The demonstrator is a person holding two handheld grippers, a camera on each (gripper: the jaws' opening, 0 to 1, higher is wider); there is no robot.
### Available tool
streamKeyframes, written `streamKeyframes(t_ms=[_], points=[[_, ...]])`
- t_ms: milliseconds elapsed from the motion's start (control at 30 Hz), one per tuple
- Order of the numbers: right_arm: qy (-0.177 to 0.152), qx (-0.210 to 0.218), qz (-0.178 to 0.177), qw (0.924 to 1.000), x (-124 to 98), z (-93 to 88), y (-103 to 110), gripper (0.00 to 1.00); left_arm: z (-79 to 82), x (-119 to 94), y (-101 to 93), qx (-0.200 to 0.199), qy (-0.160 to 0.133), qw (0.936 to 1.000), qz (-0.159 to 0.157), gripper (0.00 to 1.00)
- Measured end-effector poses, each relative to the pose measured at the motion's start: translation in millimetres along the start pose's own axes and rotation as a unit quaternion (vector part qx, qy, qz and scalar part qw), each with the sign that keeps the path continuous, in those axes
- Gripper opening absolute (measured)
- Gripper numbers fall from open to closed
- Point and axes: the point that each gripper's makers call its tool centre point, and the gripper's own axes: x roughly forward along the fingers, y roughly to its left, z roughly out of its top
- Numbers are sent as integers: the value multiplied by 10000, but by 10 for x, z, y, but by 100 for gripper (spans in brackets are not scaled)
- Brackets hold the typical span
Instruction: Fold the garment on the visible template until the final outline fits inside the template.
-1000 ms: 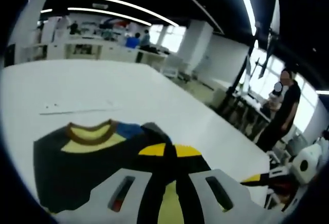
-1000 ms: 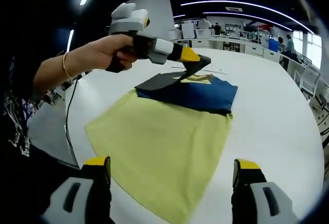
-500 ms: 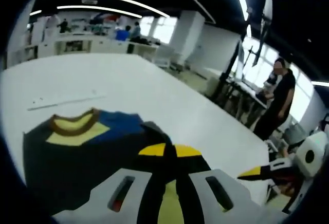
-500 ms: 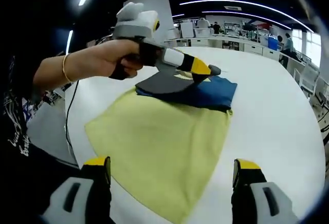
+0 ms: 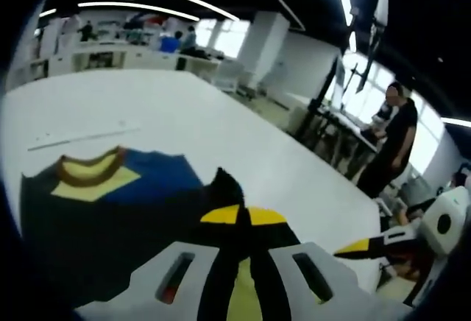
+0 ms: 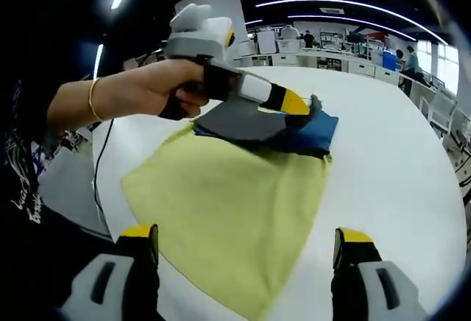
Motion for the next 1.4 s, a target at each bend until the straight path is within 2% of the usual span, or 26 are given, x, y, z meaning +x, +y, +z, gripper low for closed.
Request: streamKeyframes(t_ms=[67, 167, 267, 333, 600, 767, 1100, 1400], points=[[2, 5, -6, 10000, 2, -5, -3, 99, -23, 22, -18, 58, 15, 10000, -63, 1], [5, 10, -8, 10000, 3, -7, -2, 99, -66, 21, -19, 257, 44, 9996, -52, 9], [5, 16, -8, 10000, 5, -7, -3, 99, -85, 3, 6, 381, 54, 9993, -35, 14], [9, 6, -3, 10000, 9, -2, -5, 99, -82, -13, 20, 447, 24, 9990, -31, 21], [-18, -35, 11, 10000, 22, 45, -7, 99, 18, -143, 152, 1174, -161, 9928, 161, 48], [-27, -67, 14, 10000, 28, 77, -8, 99, 62, -265, 263, 1369, -229, 9900, 240, 58], [-120, -105, -11, 9999, 41, 184, -42, 99, 47, -582, 692, 1487, -260, 9861, 695, 77], [-155, -99, -5, 9998, 80, 227, -48, 99, 5, -840, 1065, 1480, -194, 9822, 1144, 80]])
